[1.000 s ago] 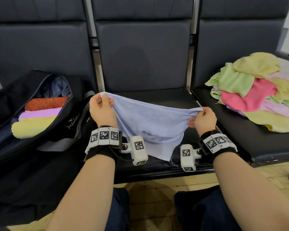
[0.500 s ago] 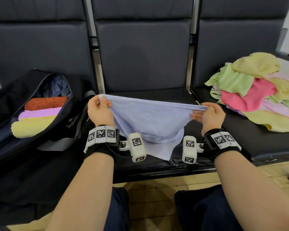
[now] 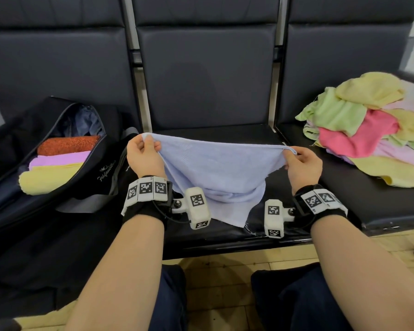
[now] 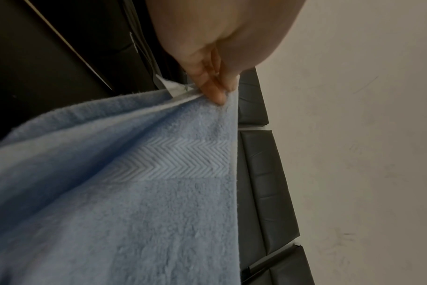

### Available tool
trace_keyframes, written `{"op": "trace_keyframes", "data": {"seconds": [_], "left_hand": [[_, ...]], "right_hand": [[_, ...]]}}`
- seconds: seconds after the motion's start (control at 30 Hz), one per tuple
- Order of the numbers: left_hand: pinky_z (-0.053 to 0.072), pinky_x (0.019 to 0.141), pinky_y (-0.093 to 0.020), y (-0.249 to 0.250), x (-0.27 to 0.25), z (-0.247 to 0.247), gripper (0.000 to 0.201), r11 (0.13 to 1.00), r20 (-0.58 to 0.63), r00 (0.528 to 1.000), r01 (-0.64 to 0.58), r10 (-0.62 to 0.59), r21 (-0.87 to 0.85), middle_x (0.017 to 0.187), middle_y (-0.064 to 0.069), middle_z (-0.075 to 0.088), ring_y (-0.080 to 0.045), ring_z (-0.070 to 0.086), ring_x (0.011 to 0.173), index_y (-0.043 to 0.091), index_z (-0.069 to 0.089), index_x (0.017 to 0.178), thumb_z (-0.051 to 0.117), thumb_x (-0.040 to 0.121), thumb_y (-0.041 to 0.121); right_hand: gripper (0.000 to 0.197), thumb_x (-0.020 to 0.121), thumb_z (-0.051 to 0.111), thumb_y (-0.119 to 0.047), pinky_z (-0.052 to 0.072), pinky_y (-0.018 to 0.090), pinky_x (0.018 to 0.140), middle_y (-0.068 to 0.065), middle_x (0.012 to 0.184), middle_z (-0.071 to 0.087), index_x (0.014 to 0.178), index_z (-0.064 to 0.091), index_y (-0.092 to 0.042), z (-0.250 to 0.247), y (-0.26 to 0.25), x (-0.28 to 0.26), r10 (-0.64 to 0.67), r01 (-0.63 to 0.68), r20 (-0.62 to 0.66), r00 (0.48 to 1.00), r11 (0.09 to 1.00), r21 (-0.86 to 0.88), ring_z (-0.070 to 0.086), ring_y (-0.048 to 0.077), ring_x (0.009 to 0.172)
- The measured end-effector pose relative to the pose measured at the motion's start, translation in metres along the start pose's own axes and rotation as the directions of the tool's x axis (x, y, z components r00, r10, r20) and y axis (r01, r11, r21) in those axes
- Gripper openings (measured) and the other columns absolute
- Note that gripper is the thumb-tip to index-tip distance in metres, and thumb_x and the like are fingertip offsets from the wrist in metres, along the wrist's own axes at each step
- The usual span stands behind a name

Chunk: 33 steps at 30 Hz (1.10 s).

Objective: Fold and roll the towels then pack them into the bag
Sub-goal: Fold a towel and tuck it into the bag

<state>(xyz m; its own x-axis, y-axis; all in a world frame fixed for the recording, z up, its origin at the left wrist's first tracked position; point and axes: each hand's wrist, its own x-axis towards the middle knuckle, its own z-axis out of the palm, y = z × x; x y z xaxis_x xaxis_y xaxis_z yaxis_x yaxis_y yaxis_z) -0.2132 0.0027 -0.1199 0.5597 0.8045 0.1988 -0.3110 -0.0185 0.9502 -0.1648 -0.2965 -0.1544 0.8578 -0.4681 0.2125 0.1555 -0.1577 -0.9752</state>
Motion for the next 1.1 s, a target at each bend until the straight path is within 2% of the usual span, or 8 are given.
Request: {"op": "trace_keyframes", "data": {"seconds": [0.13, 0.27, 0.43, 0.53, 0.77, 0.87, 0.93, 1.1], "left_hand": [[0.051, 0.078, -0.02, 0.006, -0.002, -0.002, 0.02, 1.0, 0.037, 0.999, -0.027, 0.027, 0.007, 0.082, 0.002, 0.062, -0.003, 0.06, 0.07, 0.001, 0.056, 0.111, 0.049, 0.097, 0.013], [0.053, 0.082, -0.026, 0.026, -0.003, -0.01, 0.006, 0.997, 0.052, 0.995, -0.079, 0.08, -0.027, 0.082, 0.003, 0.064, -0.005, 0.062, 0.072, 0.012, 0.055, 0.101, 0.05, 0.097, 0.013], [0.052, 0.071, -0.023, 0.073, 0.005, -0.012, 0.005, 0.976, 0.067, 0.987, -0.129, 0.143, -0.173, 0.093, -0.013, 0.062, -0.007, 0.062, 0.07, 0.01, 0.056, 0.098, 0.051, 0.096, 0.008], [0.051, 0.071, -0.028, 0.11, 0.007, -0.008, 0.009, 0.959, 0.052, 0.979, -0.182, 0.198, -0.216, 0.086, -0.007, 0.064, -0.012, 0.063, 0.072, 0.016, 0.058, 0.091, 0.052, 0.096, 0.01], [0.049, 0.083, -0.023, 0.197, 0.001, -0.006, 0.01, 0.894, -0.077, 0.923, -0.385, 0.378, -0.228, 0.092, -0.002, 0.063, -0.012, 0.06, 0.084, 0.01, 0.058, 0.101, 0.051, 0.097, 0.016], [0.038, 0.091, -0.029, 0.211, 0.0, -0.009, 0.023, 0.96, -0.029, 0.96, -0.278, 0.278, 0.026, 0.106, -0.008, 0.063, -0.024, 0.053, 0.104, 0.008, 0.06, 0.114, 0.05, 0.097, 0.02], [0.031, 0.098, -0.033, 0.21, -0.001, -0.016, 0.026, 0.949, -0.023, 0.991, -0.12, 0.132, 0.291, 0.122, -0.005, 0.059, -0.028, 0.042, 0.121, 0.017, 0.06, 0.117, 0.047, 0.096, 0.027], [0.038, 0.095, -0.03, 0.22, -0.001, -0.016, 0.028, 0.975, 0.085, 0.981, -0.186, 0.176, 0.124, 0.12, -0.016, 0.061, -0.031, 0.054, 0.114, -0.001, 0.058, 0.116, 0.049, 0.095, 0.016]], "right_hand": [[0.004, 0.085, 0.063, -0.02, 0.049, 0.031, 0.072, 0.016, 0.098, 0.064, 0.087, 0.066, -0.023, 0.001, -0.004, -0.001, -0.026, 0.025, -0.05, 0.998, 1.0, -0.017, 0.059, 0.018, 0.074], [0.018, 0.091, 0.058, -0.014, 0.051, 0.032, 0.063, 0.014, 0.089, 0.065, 0.083, 0.057, -0.031, 0.001, -0.027, -0.005, -0.02, 0.026, -0.074, 0.997, 0.996, 0.087, 0.06, 0.014, 0.061], [0.008, 0.096, 0.053, -0.014, 0.051, 0.021, 0.071, 0.009, 0.087, 0.065, 0.101, 0.059, -0.013, -0.001, -0.084, -0.008, -0.115, 0.148, -0.169, 0.979, 0.97, 0.193, 0.06, 0.007, 0.065], [0.014, 0.096, 0.053, -0.013, 0.048, 0.012, 0.065, 0.008, 0.087, 0.063, 0.106, 0.059, -0.005, -0.006, -0.132, -0.008, -0.211, 0.259, -0.198, 0.957, 0.928, 0.266, 0.059, 0.003, 0.064], [0.009, 0.098, 0.051, -0.018, 0.046, 0.018, 0.076, -0.007, 0.083, 0.059, 0.1, 0.056, -0.011, -0.023, -0.221, -0.015, -0.36, 0.442, -0.296, 0.885, 0.851, 0.285, 0.057, -0.003, 0.071], [0.023, 0.096, 0.048, -0.023, 0.043, 0.032, 0.088, 0.008, 0.105, 0.061, 0.111, 0.056, -0.009, -0.032, -0.23, -0.011, -0.225, 0.234, -0.161, 0.961, 0.971, 0.039, 0.057, 0.022, 0.099], [0.025, 0.096, 0.046, -0.015, 0.04, 0.029, 0.079, 0.012, 0.108, 0.058, 0.115, 0.054, -0.001, -0.039, -0.23, -0.013, -0.134, 0.135, -0.064, 0.989, 0.991, 0.011, 0.056, 0.03, 0.106], [0.025, 0.102, 0.04, -0.017, 0.028, 0.018, 0.068, 0.006, 0.101, 0.05, 0.118, 0.047, 0.0, -0.055, -0.239, -0.023, -0.304, 0.307, -0.145, 0.942, 0.952, 0.003, 0.046, 0.019, 0.091]]}}
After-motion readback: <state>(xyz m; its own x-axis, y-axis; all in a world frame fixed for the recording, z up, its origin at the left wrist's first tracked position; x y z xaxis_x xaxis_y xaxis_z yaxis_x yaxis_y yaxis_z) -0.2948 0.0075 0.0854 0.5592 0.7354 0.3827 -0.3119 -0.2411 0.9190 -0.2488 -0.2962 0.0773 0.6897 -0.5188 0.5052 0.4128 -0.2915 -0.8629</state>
